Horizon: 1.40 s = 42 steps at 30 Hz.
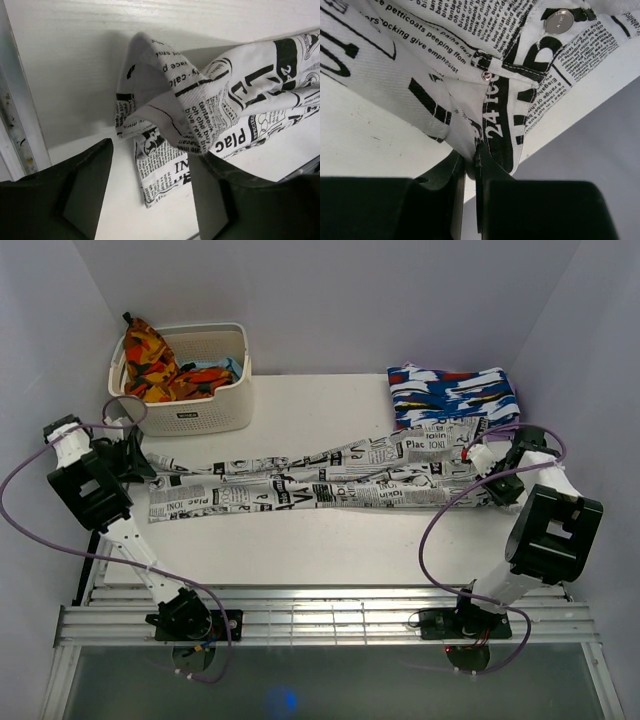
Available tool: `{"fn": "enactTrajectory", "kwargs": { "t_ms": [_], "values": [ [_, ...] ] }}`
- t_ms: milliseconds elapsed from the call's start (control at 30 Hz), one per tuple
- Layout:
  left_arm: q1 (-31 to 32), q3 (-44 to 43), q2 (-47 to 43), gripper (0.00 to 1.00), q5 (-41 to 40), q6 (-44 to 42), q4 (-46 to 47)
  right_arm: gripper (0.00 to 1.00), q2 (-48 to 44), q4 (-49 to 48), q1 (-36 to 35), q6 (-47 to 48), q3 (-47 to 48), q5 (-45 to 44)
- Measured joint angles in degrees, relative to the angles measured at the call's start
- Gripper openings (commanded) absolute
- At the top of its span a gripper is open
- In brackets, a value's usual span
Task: Fold and stack the trousers
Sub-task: Flatten the trousers out
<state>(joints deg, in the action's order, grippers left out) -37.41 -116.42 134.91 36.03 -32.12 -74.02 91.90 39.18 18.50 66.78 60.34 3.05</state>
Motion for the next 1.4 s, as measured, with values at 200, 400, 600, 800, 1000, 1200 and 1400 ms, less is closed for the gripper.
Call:
{"fn": "enactTrajectory", "kwargs": {
  "t_ms": [200, 400, 600, 800, 1000, 1200, 1400],
  "values": [
    [-1.6, 18.3, -13.9, 0.82, -2.0, -2.0, 7.1, 0.08, -0.3, 0.0, 0.3, -0.4, -2.1, -1.3],
    [-3.4, 36.9, -36.6, 0.76, -5.5, -6.3, 10.4, 0.08, -1.4, 0.0, 0.3, -0.4, -4.8, -1.9],
    [-1.7, 46.5, -37.7, 0.76, -7.9, -4.3, 18.3, 0.08, -3.1, -0.4, 0.3, 0.0, -6.5, -2.4],
    [2.5, 49.4, -32.0, 0.65, -9.3, -0.5, 26.1, 0.08, -3.7, -0.4, 0.3, 1.0, -7.8, -3.6],
    [5.4, 51.3, -31.9, 0.37, -14.7, -1.0, 31.0, 0.08, -4.5, -1.2, 0.3, 2.4, -10.8, -5.4],
    [-0.3, 54.1, -34.1, 0.11, -18.9, -7.7, 29.0, 0.08, -7.2, -2.0, 0.2, 4.5, -14.8, -6.6],
    [-7.7, 56.8, -37.0, 0.15, -25.6, -16.1, 21.6, 0.76, -13.6, -1.2, 0.4, 7.2, -20.0, -7.9]
  ]
}}
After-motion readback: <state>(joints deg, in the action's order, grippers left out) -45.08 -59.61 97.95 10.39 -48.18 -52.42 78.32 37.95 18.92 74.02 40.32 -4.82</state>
